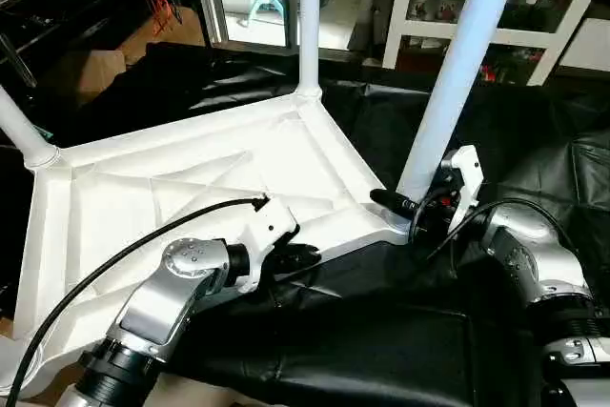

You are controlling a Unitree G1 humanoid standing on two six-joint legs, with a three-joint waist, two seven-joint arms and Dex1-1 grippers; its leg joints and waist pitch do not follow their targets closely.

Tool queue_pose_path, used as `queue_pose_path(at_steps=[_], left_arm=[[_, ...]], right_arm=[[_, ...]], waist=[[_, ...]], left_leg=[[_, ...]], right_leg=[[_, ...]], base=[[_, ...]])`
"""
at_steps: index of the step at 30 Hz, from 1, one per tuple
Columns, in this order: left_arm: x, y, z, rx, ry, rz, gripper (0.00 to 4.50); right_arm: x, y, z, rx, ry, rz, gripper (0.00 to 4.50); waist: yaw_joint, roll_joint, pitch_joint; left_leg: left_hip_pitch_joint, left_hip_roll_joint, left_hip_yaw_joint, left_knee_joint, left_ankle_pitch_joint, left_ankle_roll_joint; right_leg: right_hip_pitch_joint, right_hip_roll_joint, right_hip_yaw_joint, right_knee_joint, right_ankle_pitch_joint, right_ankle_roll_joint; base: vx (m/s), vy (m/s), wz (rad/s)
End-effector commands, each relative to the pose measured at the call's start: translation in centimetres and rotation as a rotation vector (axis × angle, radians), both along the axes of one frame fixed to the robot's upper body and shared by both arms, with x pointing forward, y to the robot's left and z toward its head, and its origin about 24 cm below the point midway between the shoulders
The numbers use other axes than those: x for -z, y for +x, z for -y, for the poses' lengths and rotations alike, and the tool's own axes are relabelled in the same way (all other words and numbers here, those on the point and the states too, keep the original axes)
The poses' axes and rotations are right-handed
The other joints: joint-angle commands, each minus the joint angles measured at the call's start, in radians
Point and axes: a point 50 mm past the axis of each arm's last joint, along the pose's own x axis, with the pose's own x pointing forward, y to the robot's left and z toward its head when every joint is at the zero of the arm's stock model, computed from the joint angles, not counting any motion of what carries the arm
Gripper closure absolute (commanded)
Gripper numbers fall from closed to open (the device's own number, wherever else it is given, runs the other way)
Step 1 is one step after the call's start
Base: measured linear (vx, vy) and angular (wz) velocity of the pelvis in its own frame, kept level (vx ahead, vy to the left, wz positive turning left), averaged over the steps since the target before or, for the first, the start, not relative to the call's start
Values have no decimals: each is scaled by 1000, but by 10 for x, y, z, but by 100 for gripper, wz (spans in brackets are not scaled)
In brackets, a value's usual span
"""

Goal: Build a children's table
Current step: Rotate leg to tighten

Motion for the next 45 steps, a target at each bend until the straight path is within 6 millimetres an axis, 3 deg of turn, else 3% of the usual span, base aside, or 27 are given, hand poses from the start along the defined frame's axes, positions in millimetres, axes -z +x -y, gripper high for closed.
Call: queue_pose_path(at_steps=[1,3,5,6,7,9,10,11,12,13,14,15,17,18,19,21,22,23,24,25,27,29,30,33,35,40,45], left_arm=[[20,-9,-1,2,9,-107,450],[20,-8,0,-14,13,-111,450],[21,-3,3,-79,40,-110,450],[21,-3,3,-84,43,-110,450],[22,2,5,-148,63,-109,450],[24,11,8,-268,92,-108,450],[23,21,13,-388,89,-84,450],[19,30,21,-471,69,-55,450],[15,37,31,-523,50,-32,450],[14,39,36,-531,42,-22,450],[9,42,49,-530,20,-4,450],[9,42,49,-530,20,-4,450],[7,31,71,-362,-28,-14,450],[7,25,74,-287,-37,-12,450],[13,17,59,-225,-31,-36,450],[16,13,45,-184,-21,-40,450],[16,11,40,-163,-16,-34,450],[16,11,40,-163,-16,-34,450],[17,3,10,-95,-7,-36,450],[17,1,2,-78,-6,-37,450],[16,-2,-13,-69,1,-43,450],[15,-7,-37,-60,38,-69,450],[15,-8,-45,-65,50,-74,450],[13,-6,-52,-93,56,-70,450],[13,-5,-53,-98,55,-68,450],[11,-4,-48,-75,30,-59,450],[11,-4,-44,-63,19,-60,450]], right_arm=[[4,1,-2,42,-12,-22,185],[12,2,-6,108,-42,-46,196],[27,7,-8,312,-63,-92,211],[28,7,-8,327,-64,-95,216],[37,8,-9,451,-71,-131,216],[50,8,-9,611,-80,-194,226],[59,7,-11,765,-17,-251,230],[67,4,-16,907,24,-307,230],[75,0,-24,1002,62,-364,231],[78,-1,-30,1017,70,-382,231],[81,-3,-46,1018,81,-405,232],[81,-3,-46,1018,81,-405,232],[69,3,-88,710,128,-360,232],[61,4,-99,566,132,-326,232],[46,6,-92,419,119,-179,232],[38,7,-80,364,112,-118,232],[37,7,-74,354,112,-113,197],[37,7,-74,354,112,-113,177],[26,8,-44,308,89,-51,163],[22,8,-36,292,82,-33,164],[14,6,-21,224,82,-3,147],[2,-3,-3,64,78,21,131],[0,-6,2,18,68,19,121],[-2,-11,6,-30,43,15,88],[-2,-11,7,-37,37,19,113],[6,-14,-3,-75,68,-25,157],[15,-16,-14,-82,54,-48,202]], waist=[[-1,-24,-60],[-2,-23,-61],[-5,-27,-58],[-9,-20,-57],[-11,-24,-57],[-13,-20,-52],[-12,-20,-52],[-12,-20,-52],[-10,-22,-46],[-1,-20,-48],[0,-21,-41],[-1,-23,-39],[-2,-20,-44],[-8,-16,-46],[-10,-20,-51],[-18,-23,-48],[-27,-25,-51],[-27,-25,-51],[-30,-25,-50],[-31,-25,-52],[-37,-23,-51],[-34,-21,-54],[-29,-19,-56],[-21,-20,-55],[-21,-20,-55],[-29,-22,-52],[-30,-21,-52]], left_leg=[[28,33,-16,-34,117,189],[28,33,-17,-34,137,188],[29,35,-16,-36,135,181],[34,36,-17,-41,107,158],[35,37,-16,-41,93,149],[38,39,-16,-48,65,123],[42,42,-17,-51,50,94],[42,42,-17,-51,50,94],[51,42,-10,-57,-16,61],[56,39,-10,-57,-42,49],[59,40,-8,-63,-99,32],[57,38,-9,-66,-125,23],[56,36,-15,-73,-147,6],[47,37,-23,-74,-109,15],[42,34,-26,-68,-72,33],[32,31,-23,-65,-35,59],[31,29,-22,-60,-17,101],[31,29,-22,-60,-17,101],[35,30,-21,-58,-16,125],[30,29,-23,-56,-17,133],[31,32,-22,-56,-5,148],[33,36,-22,-51,21,162],[33,37,-21,-47,57,181],[34,39,-18,-45,102,191],[35,38,-17,-44,117,194],[32,38,-15,-47,53,174],[33,39,-16,-46,56,168]], right_leg=[[43,-34,12,-35,362,-298],[41,-34,12,-33,374,-297],[40,-35,13,-35,361,-297],[36,-36,12,-41,293,-298],[37,-36,13,-43,276,-300],[33,-37,14,-49,227,-300],[35,-41,18,-53,213,-298],[35,-41,18,-53,213,-298],[27,-38,20,-65,137,-293],[26,-37,17,-67,112,-284],[22,-38,19,-75,64,-262],[24,-38,18,-79,33,-248],[33,-39,15,-79,21,-212],[41,-38,9,-74,95,-196],[50,-38,6,-69,160,-196],[53,-41,8,-64,228,-202],[55,-43,9,-63,272,-222],[55,-43,9,-63,272,-222],[54,-44,9,-65,260,-248],[59,-46,9,-62,263,-255],[53,-41,8,-60,274,-266],[54,-38,8,-54,307,-276],[47,-34,6,-46,345,-283],[44,-32,3,-42,367,-292],[40,-35,3,-41,370,-298],[42,-41,8,-48,289,-311],[39,-40,8,-46,286,-315]], base=[[0,0,0],[0,0,0],[0,0,0],[0,0,0],[0,0,0],[0,0,0],[0,0,0],[0,0,0],[0,0,0],[0,0,0],[0,0,0],[0,0,0],[0,0,0],[0,0,0],[0,0,0],[0,0,0],[0,0,0],[0,0,0],[0,0,0],[0,0,0],[0,0,0],[0,0,0],[0,0,0],[0,0,0],[0,0,0],[0,0,0],[0,0,0]])
